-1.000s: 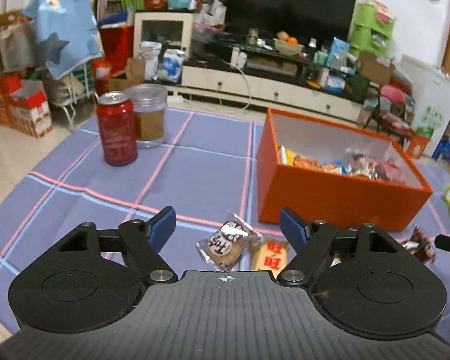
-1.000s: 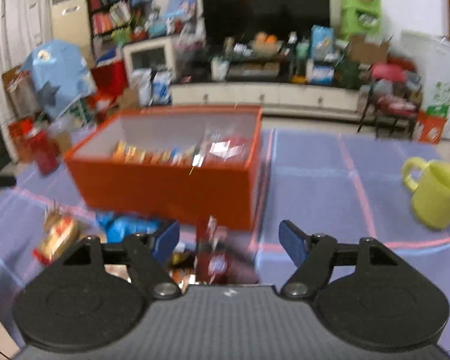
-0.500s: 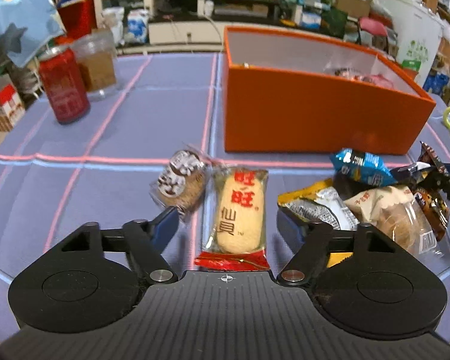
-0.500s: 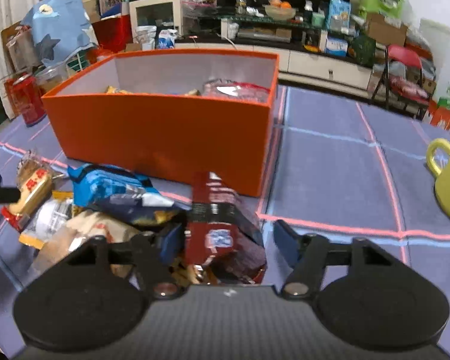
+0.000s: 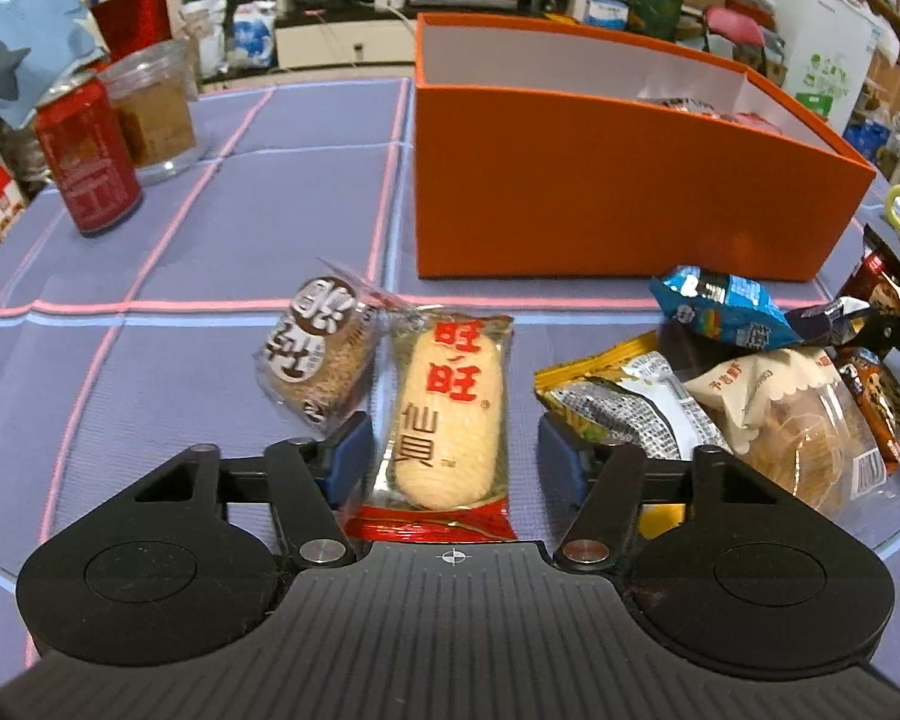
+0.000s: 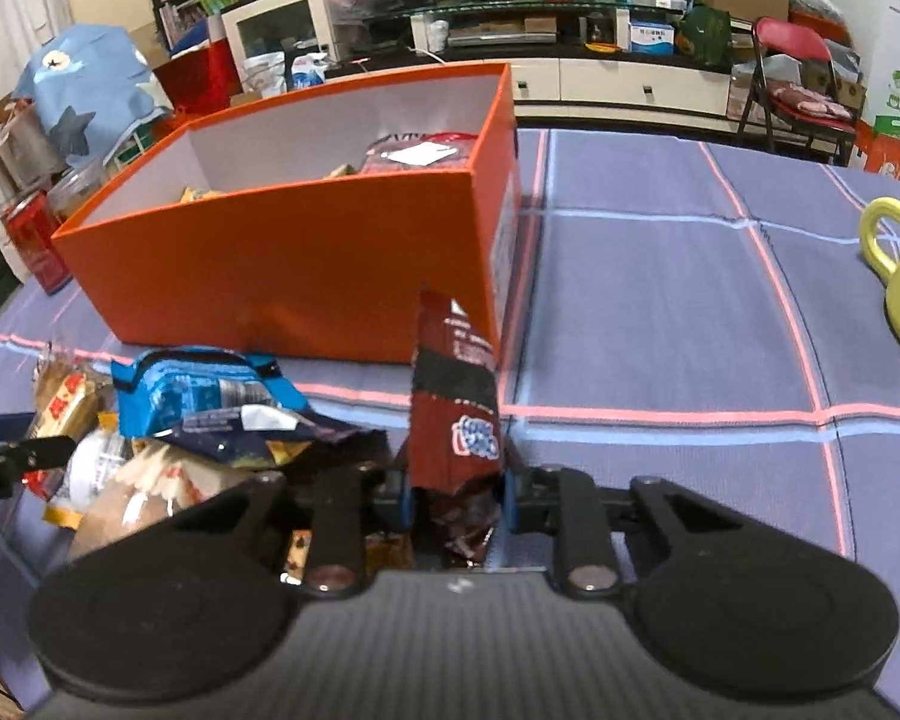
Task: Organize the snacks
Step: 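Grasp the white rice cracker with the left tool while the right grasps the dark chocolate bag, then carry both snacks over the orange box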
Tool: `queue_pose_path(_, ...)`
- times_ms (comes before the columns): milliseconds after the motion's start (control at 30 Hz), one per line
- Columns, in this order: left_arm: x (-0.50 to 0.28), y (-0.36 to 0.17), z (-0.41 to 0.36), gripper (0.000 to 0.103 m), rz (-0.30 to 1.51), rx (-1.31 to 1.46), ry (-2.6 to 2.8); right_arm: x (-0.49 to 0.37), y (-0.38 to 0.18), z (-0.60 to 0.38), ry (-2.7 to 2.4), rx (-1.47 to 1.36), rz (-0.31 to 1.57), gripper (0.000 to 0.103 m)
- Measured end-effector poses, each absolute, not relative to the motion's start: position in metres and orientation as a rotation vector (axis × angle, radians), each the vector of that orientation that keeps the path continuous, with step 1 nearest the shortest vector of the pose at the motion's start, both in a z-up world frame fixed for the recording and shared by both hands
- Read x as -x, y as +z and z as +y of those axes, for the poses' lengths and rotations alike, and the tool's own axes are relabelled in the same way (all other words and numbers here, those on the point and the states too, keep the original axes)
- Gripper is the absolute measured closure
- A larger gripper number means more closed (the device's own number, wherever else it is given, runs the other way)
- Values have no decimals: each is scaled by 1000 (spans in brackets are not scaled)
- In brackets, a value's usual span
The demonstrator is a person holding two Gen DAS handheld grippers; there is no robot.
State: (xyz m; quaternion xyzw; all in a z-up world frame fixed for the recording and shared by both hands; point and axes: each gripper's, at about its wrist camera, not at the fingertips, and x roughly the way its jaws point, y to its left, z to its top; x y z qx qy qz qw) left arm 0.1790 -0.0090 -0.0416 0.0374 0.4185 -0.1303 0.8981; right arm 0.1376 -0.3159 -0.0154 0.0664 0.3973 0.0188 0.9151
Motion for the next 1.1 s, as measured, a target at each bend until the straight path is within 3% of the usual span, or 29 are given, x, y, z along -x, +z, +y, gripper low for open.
queue_pose_path(167,-183,-47,-14,77,860,-103,-265,-137,-17,-317,54,-141,806,79)
queue_pose_path(233,-184,-47,-15,90,854,-102,-260,-137,-19,-318,51,-145,797,79)
queue_pose_path(300,-184,-46,-14,93,854,-91,-261,-137,-23,-319,59,-157,810,79)
queue_pose_path(700,-158,-6,-11,94,707,-64,-265,-122,10,-302,38,-56,685,80)
queue_pose_path(1100,-157,5,-12,94,683,-83,-165,-96,45,-280,84,-48,574,80)
